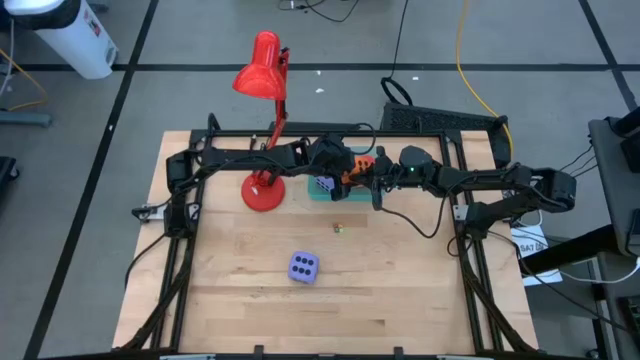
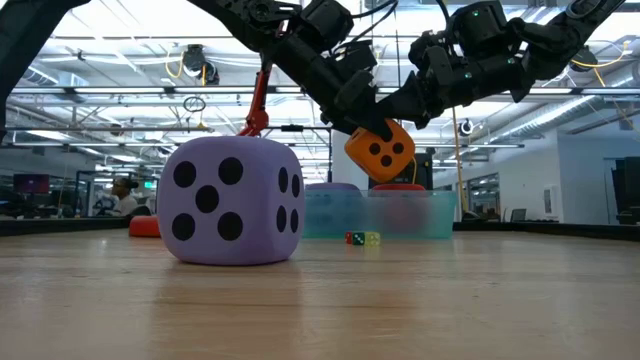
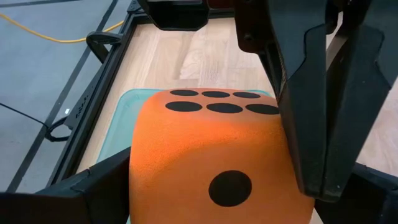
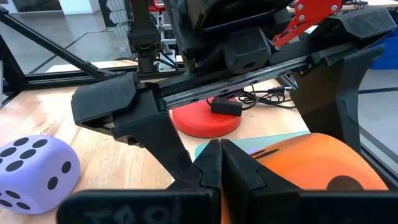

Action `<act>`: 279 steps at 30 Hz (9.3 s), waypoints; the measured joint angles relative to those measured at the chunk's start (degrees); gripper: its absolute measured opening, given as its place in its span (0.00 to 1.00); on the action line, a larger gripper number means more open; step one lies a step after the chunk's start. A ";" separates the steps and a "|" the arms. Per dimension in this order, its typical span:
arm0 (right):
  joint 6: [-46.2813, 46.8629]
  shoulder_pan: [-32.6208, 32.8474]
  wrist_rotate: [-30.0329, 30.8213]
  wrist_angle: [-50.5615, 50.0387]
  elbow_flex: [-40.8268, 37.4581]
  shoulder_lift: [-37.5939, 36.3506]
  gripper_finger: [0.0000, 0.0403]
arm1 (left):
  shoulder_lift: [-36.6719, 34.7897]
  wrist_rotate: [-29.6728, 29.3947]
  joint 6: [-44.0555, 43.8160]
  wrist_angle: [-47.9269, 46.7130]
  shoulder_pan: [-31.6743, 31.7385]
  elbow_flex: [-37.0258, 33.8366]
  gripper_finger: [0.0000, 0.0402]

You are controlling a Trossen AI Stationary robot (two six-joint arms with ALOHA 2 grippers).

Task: Pick & Place Dice
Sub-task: Put the large orange die into the green bin

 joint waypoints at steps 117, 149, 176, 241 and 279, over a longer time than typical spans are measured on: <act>-3.39 -1.88 -0.35 -0.09 -0.02 7.34 0.00 | 7.06 -11.35 0.86 -6.92 -3.38 6.54 1.00; -0.42 -2.23 -1.11 1.88 -0.15 7.54 0.00 | 6.56 -4.73 -10.47 -10.96 -0.90 8.03 1.00; -0.24 -3.24 -3.21 3.17 -0.15 6.49 0.00 | 6.47 -4.56 -9.19 -19.85 0.24 12.61 1.00; -2.54 0.11 4.32 -12.79 -0.15 -3.55 0.00 | 6.73 -0.15 -9.28 -14.23 0.14 11.52 0.99; -2.94 -0.41 4.72 -14.82 -0.22 -3.32 0.00 | 6.66 6.23 -22.95 -7.95 1.69 11.66 1.00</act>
